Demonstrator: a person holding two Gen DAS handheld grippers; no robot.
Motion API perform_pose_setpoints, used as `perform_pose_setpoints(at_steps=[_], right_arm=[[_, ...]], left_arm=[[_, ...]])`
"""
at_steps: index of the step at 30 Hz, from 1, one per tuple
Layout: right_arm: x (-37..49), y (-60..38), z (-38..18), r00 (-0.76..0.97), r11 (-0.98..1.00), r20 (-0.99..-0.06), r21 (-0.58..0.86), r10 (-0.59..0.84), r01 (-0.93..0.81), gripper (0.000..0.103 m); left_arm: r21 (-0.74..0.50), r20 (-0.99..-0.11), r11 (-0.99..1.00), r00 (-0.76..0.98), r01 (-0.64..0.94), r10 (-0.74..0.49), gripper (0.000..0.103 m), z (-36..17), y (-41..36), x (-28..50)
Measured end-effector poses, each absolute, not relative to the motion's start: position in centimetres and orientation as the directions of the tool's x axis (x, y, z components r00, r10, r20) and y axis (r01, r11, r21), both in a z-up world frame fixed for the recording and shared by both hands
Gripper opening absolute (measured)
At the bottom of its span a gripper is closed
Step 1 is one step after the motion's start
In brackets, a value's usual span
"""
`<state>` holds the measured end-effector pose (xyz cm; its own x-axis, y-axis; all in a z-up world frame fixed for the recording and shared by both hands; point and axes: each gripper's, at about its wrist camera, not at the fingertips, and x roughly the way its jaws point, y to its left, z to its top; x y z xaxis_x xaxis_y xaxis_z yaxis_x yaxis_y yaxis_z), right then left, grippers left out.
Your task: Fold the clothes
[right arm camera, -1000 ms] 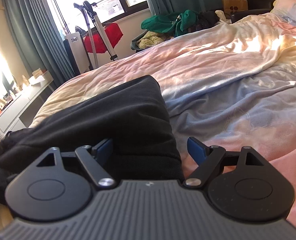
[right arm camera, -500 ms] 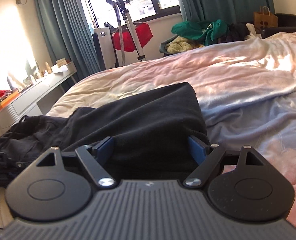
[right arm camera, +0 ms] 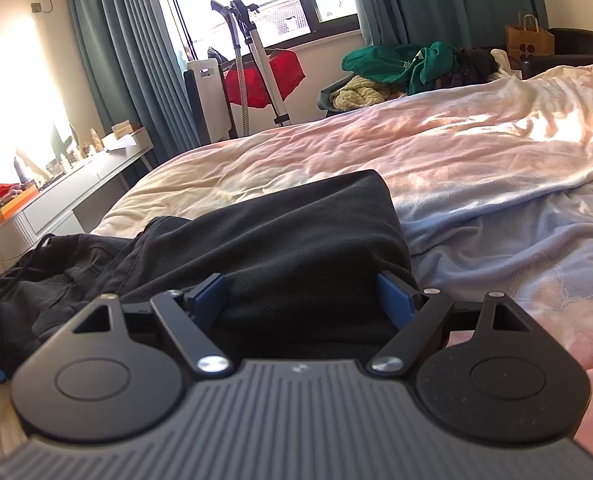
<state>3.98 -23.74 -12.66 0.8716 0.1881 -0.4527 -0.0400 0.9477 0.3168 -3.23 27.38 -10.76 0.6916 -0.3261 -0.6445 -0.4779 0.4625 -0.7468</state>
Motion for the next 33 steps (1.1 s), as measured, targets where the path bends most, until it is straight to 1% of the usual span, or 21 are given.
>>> perform_pose_setpoints(at_steps=[2, 5, 7, 9, 10, 11, 12, 14, 15, 16, 17, 18, 20, 24, 26, 28, 30, 33], right_arm=[[3.8, -23.8, -12.6, 0.871, 0.947, -0.456, 0.318, 0.182, -0.032, 0.083], [3.7, -23.8, -12.7, 0.87, 0.947, -0.46, 0.32, 0.177, -0.024, 0.083], [3.7, -23.7, -12.7, 0.87, 0.947, -0.461, 0.319, 0.174, -0.02, 0.083], [3.6, -23.7, -12.7, 0.87, 0.947, -0.463, 0.32, 0.171, -0.016, 0.083], [3.6, -23.7, -12.7, 0.87, 0.948, -0.463, 0.319, 0.169, -0.015, 0.083], [3.6, -23.7, -12.7, 0.871, 0.948, -0.462, 0.317, 0.167, -0.014, 0.084], [3.6, -23.7, -12.7, 0.872, 0.949, -0.461, 0.316, 0.166, -0.014, 0.084], [3.5, -23.6, -12.5, 0.877, 0.951, -0.453, 0.307, 0.158, -0.013, 0.084], [3.4, -23.5, -12.3, 0.881, 0.953, -0.448, 0.302, 0.153, -0.012, 0.083], [3.3, -23.4, -12.1, 0.886, 0.956, -0.439, 0.294, 0.146, -0.012, 0.083], [3.2, -23.4, -11.9, 0.894, 0.959, -0.427, 0.283, 0.137, -0.012, 0.083], [3.1, -23.3, -11.7, 0.9, 0.962, -0.416, 0.273, 0.13, -0.012, 0.083], [3.1, -23.1, -11.6, 0.901, 0.966, -0.414, 0.258, 0.127, -0.017, 0.083], [4.1, -22.9, -12.9, 0.86, 0.967, -0.491, 0.256, 0.138, -0.008, 0.083], [4.2, -22.9, -13.2, 0.858, 0.968, -0.496, 0.251, 0.136, -0.009, 0.083], [4.1, -22.9, -13.1, 0.857, 0.967, -0.496, 0.254, 0.137, -0.008, 0.083], [4.1, -22.9, -13.2, 0.858, 0.966, -0.494, 0.259, 0.138, -0.007, 0.083], [4.0, -22.8, -13.0, 0.857, 0.966, -0.496, 0.259, 0.137, -0.004, 0.083]], left_arm=[[-0.808, -0.582, 0.283, 0.772, -0.516, -0.254, 0.099, -11.5, 30.4, -4.3], [-0.828, -0.56, 0.154, 0.811, -0.539, -0.17, 0.099, -12.1, 33.8, -4.3], [-0.824, -0.563, 0.174, 0.814, -0.539, -0.147, 0.098, -12.1, 35.1, -3.5], [-0.837, -0.546, 0.151, 0.824, -0.526, -0.151, 0.095, -12.6, 36.1, -2.7], [-0.845, -0.534, 0.136, 0.832, -0.518, -0.151, 0.093, -12.8, 36.4, -2.3], [-0.846, -0.532, 0.137, 0.835, -0.516, -0.141, 0.086, -13.0, 36.8, -1.8], [-0.837, -0.543, 0.154, 0.83, -0.525, -0.126, 0.075, -13.0, 37.1, -1.4], [-0.818, -0.564, 0.189, 0.821, -0.543, -0.084, 0.058, -12.9, 37.6, -0.9], [-0.808, -0.573, 0.209, 0.817, -0.551, -0.063, 0.051, -12.8, 37.9, -0.7], [-0.795, -0.582, 0.242, 0.812, -0.556, -0.046, 0.047, -12.7, 38.2, -0.5], [-0.773, -0.597, 0.288, 0.802, -0.565, -0.03, 0.039, -12.3, 38.2, -0.3], [-0.753, -0.607, 0.329, 0.795, -0.57, -0.013, 0.035, -11.9, 38.0, -0.1], [-0.714, -0.616, 0.405, 0.787, -0.572, 0.025, 0.031, -10.8, 37.2, 0.4], [-0.623, -0.604, 0.547, 0.789, -0.559, 0.118, 0.024, -8.3, 34.8, 1.5], [-0.581, -0.589, 0.602, 0.793, -0.548, 0.153, 0.022, -6.8, 33.6, 1.8], [-0.534, -0.567, 0.664, 0.804, -0.524, 0.179, 0.021, -5.5, 32.3, 2.1], [-0.439, -0.536, 0.756, 0.817, -0.485, 0.212, 0.019, -3.9, 30.2, 2.8], [-0.321, -0.454, 0.847, 0.854, -0.424, 0.255, 0.018, -1.9, 26.8, 2.6]])
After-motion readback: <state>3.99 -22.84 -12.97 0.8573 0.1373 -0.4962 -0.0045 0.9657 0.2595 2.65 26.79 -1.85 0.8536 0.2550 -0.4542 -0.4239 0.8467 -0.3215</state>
